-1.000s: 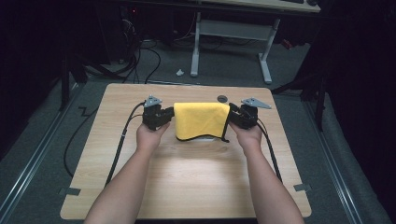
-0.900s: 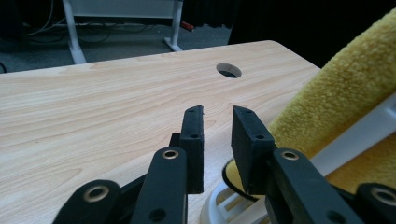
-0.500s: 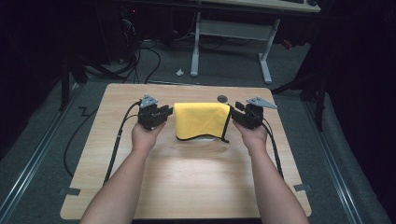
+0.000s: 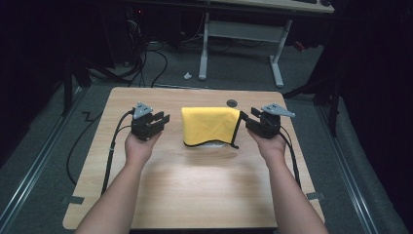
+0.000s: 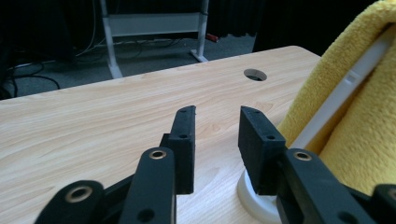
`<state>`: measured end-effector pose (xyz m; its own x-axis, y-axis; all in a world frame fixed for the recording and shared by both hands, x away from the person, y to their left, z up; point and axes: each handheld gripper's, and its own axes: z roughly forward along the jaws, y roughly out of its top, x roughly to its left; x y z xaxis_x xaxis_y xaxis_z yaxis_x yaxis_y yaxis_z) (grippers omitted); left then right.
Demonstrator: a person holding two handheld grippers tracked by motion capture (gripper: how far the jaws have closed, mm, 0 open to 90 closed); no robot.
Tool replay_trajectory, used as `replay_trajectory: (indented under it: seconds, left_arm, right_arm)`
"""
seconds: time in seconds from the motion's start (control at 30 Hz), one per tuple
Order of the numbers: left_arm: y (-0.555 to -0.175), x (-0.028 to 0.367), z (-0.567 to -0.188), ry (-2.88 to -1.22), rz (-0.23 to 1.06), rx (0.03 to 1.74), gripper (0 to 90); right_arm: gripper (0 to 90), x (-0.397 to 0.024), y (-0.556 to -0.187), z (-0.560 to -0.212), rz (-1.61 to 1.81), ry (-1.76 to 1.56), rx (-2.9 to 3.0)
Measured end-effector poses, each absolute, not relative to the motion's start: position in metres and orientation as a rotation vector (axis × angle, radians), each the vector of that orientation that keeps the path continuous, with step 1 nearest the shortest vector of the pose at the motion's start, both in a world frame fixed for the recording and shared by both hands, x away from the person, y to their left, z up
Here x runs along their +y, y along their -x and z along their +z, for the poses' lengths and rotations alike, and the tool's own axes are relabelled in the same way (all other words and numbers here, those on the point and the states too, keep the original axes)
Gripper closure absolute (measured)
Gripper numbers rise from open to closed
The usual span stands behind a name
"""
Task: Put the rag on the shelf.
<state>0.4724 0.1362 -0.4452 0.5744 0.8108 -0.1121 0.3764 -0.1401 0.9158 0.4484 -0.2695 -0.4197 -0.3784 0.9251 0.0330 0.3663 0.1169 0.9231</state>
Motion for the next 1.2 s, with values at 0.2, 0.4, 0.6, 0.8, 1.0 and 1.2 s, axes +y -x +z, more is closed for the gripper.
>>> replay_trajectory:
  seconds: [0.2,0.4,0.6,0.8,1.0,1.2]
  left_arm:
    - [-0.458,0.152,-0.439,-1.728,0.546,0.98,64.2]
    - [-0.436,0.164,-0.435,-1.727,0.574,0.97,59.1]
    - [-0.402,0.169,-0.444,-1.737,0.574,0.943,54.1]
    - [-0.359,0.16,-0.47,-1.791,0.475,0.901,47.4]
    - [-0.317,0.127,-0.503,-1.894,0.4,0.851,42.8]
    - [-0.292,0.101,-0.533,-2.012,0.255,0.883,42.7]
  right_arm:
    - [50.0,-0.269,-0.433,-0.413,1.247,-1.195,1.815]
    - [45.2,-0.274,-0.409,-0.409,1.239,-1.17,1.833]
    - [38.7,-0.27,-0.372,-0.411,1.206,-1.08,1.859]
    - [37.5,-0.261,-0.333,-0.425,1.162,-1.013,1.892]
    - [32.9,-0.248,-0.301,-0.457,1.152,-1.08,1.92]
    - [31.3,-0.227,-0.276,-0.504,1.092,-1.159,1.991]
